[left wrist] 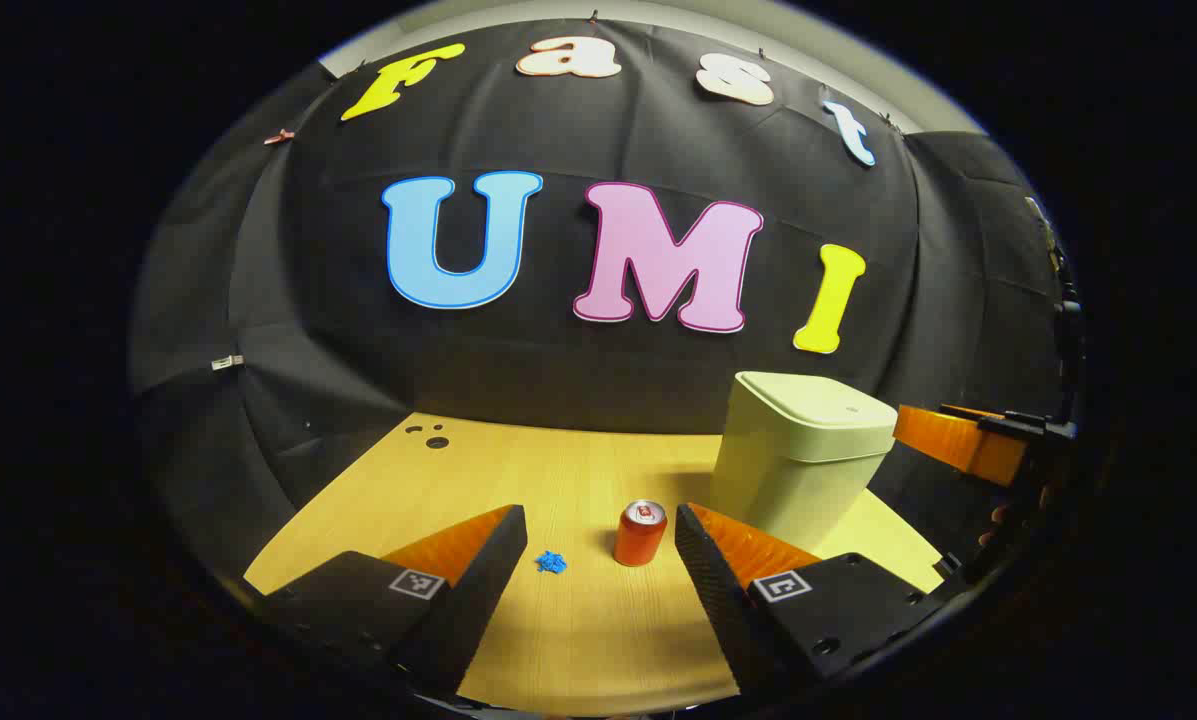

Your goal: Press the lid of the desktop garbage bin to open it, pick up the crumpled paper on the desktop and throw it into the bin, then pick up the pop can on the desktop and drop it into the bin, and finally close the garbage bin lid.

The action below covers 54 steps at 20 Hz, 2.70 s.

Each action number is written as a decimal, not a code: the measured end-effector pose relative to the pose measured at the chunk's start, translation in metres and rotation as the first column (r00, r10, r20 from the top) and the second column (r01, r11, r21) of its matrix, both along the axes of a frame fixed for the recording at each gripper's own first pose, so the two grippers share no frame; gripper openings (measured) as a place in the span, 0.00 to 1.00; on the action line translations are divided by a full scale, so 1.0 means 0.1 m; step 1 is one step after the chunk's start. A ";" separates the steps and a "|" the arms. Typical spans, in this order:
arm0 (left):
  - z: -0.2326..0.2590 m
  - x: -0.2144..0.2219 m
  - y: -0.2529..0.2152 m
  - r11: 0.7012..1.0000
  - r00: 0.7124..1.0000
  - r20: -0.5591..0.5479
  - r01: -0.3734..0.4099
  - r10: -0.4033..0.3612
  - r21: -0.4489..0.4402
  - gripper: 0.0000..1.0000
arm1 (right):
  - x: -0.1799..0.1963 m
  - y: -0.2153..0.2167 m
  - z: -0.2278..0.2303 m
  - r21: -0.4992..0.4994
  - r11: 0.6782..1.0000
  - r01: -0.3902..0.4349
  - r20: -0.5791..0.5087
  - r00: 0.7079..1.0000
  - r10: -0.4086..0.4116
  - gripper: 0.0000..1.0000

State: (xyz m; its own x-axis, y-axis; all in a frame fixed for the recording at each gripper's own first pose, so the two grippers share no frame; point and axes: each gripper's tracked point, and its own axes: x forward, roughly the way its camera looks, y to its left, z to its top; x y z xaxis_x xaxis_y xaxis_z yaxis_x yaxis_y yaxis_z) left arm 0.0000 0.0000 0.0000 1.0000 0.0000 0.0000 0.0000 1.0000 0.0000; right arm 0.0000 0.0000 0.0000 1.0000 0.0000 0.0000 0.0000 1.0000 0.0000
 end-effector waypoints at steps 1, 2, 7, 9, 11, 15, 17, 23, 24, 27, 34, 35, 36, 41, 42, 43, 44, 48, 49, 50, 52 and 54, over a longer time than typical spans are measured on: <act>0.00 0.01 0.00 1.000 1.000 -0.002 0.001 -0.001 -0.003 0.96 | 0.01 0.01 0.00 -0.002 1.000 -0.003 -0.001 1.000 0.003 0.99; 0.00 0.03 0.00 1.000 1.000 -0.004 0.002 -0.002 -0.003 0.96 | 0.03 0.01 -0.01 -0.003 1.000 -0.004 -0.002 1.000 0.004 0.99; 0.01 0.10 0.02 1.000 1.000 -0.007 0.010 -0.010 0.006 0.96 | 0.11 0.01 0.00 0.000 1.000 0.006 -0.001 1.000 -0.006 0.98; 0.02 0.13 0.03 1.000 1.000 -0.008 0.014 -0.014 0.002 0.96 | 0.13 0.01 0.02 -0.001 1.000 0.012 -0.001 1.000 -0.012 0.99; 0.02 0.16 0.05 1.000 1.000 -0.011 0.016 -0.016 0.002 0.96 | 0.15 0.02 0.02 -0.001 1.000 0.017 0.000 1.000 -0.017 0.98; 0.03 0.22 0.08 1.000 1.000 -0.013 0.022 -0.022 0.006 0.96 | 0.18 0.06 0.02 -0.007 1.000 0.014 -0.002 1.000 -0.014 0.99; 0.03 0.24 0.11 1.000 1.000 -0.016 0.019 -0.019 0.006 0.96 | 0.20 0.09 0.05 -0.014 1.000 0.011 0.002 1.000 -0.011 0.99; 0.00 0.27 0.22 1.000 1.000 -0.027 -0.007 0.006 -0.020 0.96 | 0.29 0.02 0.22 -0.022 0.999 0.040 0.035 0.999 -0.039 0.83; -0.02 0.27 0.23 1.000 1.000 -0.029 -0.011 0.011 -0.022 0.96 | 0.31 0.01 0.23 -0.022 0.999 0.042 0.034 0.999 -0.042 0.72; -0.04 0.27 0.22 1.000 0.999 -0.038 -0.009 0.008 -0.030 0.96 | 0.36 -0.07 0.26 -0.021 0.998 0.062 0.025 0.998 -0.061 0.67; -0.06 0.28 0.19 0.999 0.999 -0.052 -0.004 0.002 -0.040 0.96 | 0.52 -0.20 0.24 -0.040 0.997 0.073 -0.009 0.997 -0.074 0.26; -0.04 0.28 0.20 0.999 0.999 -0.052 -0.005 0.003 -0.046 0.96 | 0.54 -0.22 0.26 -0.041 0.996 0.079 -0.002 0.997 -0.080 0.18; -0.05 0.29 0.20 0.999 0.998 -0.055 -0.008 0.005 -0.050 0.96 | 0.54 -0.20 0.28 -0.043 0.997 0.071 0.002 0.997 -0.071 0.11; -0.07 0.32 0.22 0.998 0.997 -0.068 -0.023 0.019 -0.057 0.96 | 0.67 -0.21 0.32 -0.052 0.998 0.040 -0.001 0.999 -0.041 0.06; -0.08 0.33 0.23 0.998 0.997 -0.069 -0.026 0.022 -0.059 0.96 | 0.72 -0.20 0.36 -0.040 0.999 0.030 -0.009 1.000 -0.030 0.05; -0.06 0.35 0.23 0.998 0.997 -0.069 -0.030 0.026 -0.061 0.96 | 0.73 -0.19 0.37 -0.032 0.999 0.018 -0.017 1.000 -0.018 0.05; -0.07 0.36 0.24 0.997 0.997 -0.069 -0.035 0.031 -0.063 0.95 | 0.78 -0.20 0.36 -0.030 0.999 0.015 -0.021 1.000 -0.016 0.05; -0.08 0.40 0.29 0.997 0.996 -0.072 -0.055 0.051 -0.060 0.96 | 0.98 -0.36 0.34 -0.044 0.998 0.041 -0.041 0.998 -0.043 0.05; -0.08 0.41 0.31 0.996 0.996 -0.074 -0.064 0.059 -0.056 0.96 | 1.03 -0.39 0.31 -0.042 0.998 0.046 -0.053 0.997 -0.048 0.05; -0.10 0.41 0.32 0.996 0.995 -0.078 -0.070 0.065 -0.057 0.96 | 1.07 -0.43 0.28 -0.041 0.998 0.049 -0.063 0.997 -0.052 0.05; -0.13 0.41 0.36 0.994 0.993 -0.086 -0.087 0.081 -0.064 0.96 | 1.15 -0.51 0.23 -0.039 0.997 0.060 -0.077 0.995 -0.062 0.05; -0.16 0.42 0.39 0.992 0.991 -0.094 -0.107 0.100 -0.073 0.96 | 1.22 -0.57 0.17 -0.030 0.998 0.060 -0.097 0.993 -0.063 0.05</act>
